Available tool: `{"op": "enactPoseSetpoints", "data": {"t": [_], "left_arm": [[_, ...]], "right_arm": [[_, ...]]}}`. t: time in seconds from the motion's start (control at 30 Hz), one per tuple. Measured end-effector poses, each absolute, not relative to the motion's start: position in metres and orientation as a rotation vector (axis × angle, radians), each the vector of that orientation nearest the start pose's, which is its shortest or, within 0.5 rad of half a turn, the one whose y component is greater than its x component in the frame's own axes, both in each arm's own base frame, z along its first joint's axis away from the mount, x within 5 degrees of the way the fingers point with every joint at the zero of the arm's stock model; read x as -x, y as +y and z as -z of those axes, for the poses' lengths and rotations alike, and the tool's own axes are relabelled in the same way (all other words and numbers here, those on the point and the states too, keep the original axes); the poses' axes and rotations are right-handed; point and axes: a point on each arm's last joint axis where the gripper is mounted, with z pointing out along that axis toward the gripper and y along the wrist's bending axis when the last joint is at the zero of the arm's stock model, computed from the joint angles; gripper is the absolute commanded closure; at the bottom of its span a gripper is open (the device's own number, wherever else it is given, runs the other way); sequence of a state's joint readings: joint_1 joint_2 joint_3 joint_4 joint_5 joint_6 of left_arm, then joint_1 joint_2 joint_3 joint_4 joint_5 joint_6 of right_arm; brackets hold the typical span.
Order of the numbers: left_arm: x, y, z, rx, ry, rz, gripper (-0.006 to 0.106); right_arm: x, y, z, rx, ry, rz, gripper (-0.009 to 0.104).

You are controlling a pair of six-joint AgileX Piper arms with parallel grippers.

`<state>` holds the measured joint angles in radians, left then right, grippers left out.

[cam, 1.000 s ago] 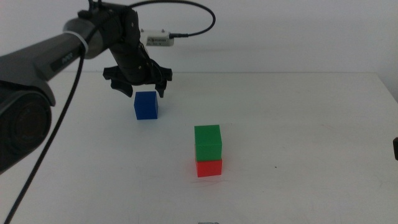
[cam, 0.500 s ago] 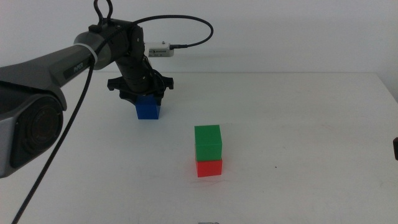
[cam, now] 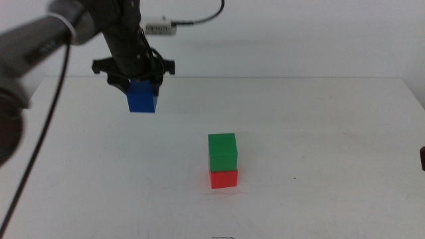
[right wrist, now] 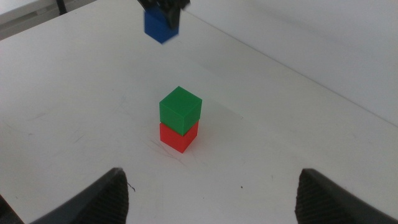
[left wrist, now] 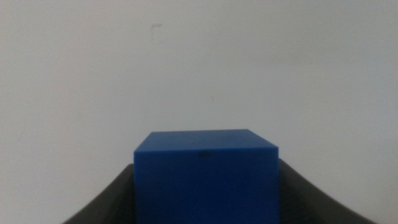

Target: Stack red cubes first, then green, then blue cubes in a specific spot.

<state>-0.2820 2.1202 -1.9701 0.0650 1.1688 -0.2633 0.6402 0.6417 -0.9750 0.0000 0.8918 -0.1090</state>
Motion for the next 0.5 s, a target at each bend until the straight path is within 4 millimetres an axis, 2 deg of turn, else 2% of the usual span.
{"op": "enactPoseSetpoints", "data": {"t": [0.07, 0.17, 0.27, 0.4, 0.5], "left_arm": [[-0.424, -0.130, -0.289, -0.012, 2.766, 0.043, 0.102], [-0.385, -0.146, -0.310, 0.073, 2.740, 0.013, 0.102], [-0.342, -0.172, -0.328, 0.120, 2.683, 0.017, 0.102], [-0.308, -0.207, -0.344, 0.114, 2.640, 0.085, 0.102], [-0.297, -0.227, -0.345, 0.077, 2.644, 0.116, 0.102]], "right_arm": [[-0.078, 0.058, -0.404, 0.753, 1.916, -0.331, 0.016], [-0.078, 0.058, -0.404, 0.753, 1.916, -0.331, 0.016], [-0.078, 0.058, -0.404, 0.753, 1.916, -0.331, 0.016], [-0.078, 0.058, -0.404, 0.753, 1.916, -0.331, 0.016], [-0.078, 0.058, -0.404, 0.753, 1.916, -0.331, 0.016]]}}
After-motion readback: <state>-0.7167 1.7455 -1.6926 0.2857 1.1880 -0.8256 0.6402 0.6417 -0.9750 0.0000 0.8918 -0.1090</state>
